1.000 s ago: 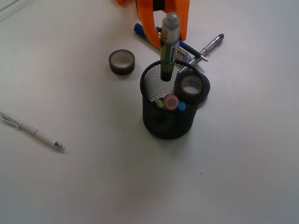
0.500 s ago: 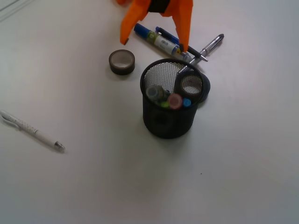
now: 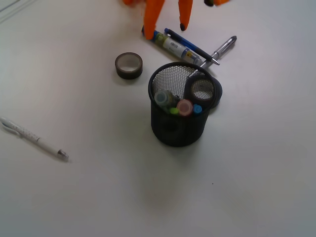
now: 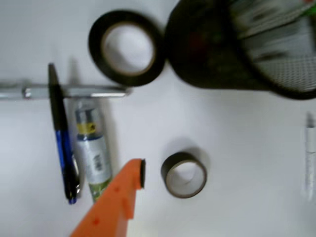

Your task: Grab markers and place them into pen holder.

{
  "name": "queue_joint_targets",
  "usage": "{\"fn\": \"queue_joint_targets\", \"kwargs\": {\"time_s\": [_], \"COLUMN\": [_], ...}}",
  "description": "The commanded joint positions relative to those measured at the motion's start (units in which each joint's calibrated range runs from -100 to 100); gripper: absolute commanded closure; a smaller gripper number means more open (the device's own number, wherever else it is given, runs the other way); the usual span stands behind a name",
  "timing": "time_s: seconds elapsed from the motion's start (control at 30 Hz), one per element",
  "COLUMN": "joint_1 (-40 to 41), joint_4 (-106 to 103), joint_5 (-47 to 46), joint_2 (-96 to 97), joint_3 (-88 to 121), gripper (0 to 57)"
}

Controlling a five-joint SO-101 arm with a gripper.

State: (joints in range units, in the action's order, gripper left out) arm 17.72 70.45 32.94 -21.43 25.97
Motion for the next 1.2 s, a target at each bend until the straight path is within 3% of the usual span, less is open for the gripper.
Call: {"fn": "queue_joint_targets", "kwargs": {"time_s": [0.0,0.3,1.0,1.17], "joint_1": [1.83,6.69,9.38,8.19], "joint_4": [1.11,-13.85,-14.29,-23.65], "joint_5": [-0.88,-0.54,5.37,5.13], "joint_2": [-1.65,-2.24,-1.39,-1.65], "joint_3": [4.47,21.05,25.12,32.28], "gripper": [18.0,18.0,18.0,18.1]}}
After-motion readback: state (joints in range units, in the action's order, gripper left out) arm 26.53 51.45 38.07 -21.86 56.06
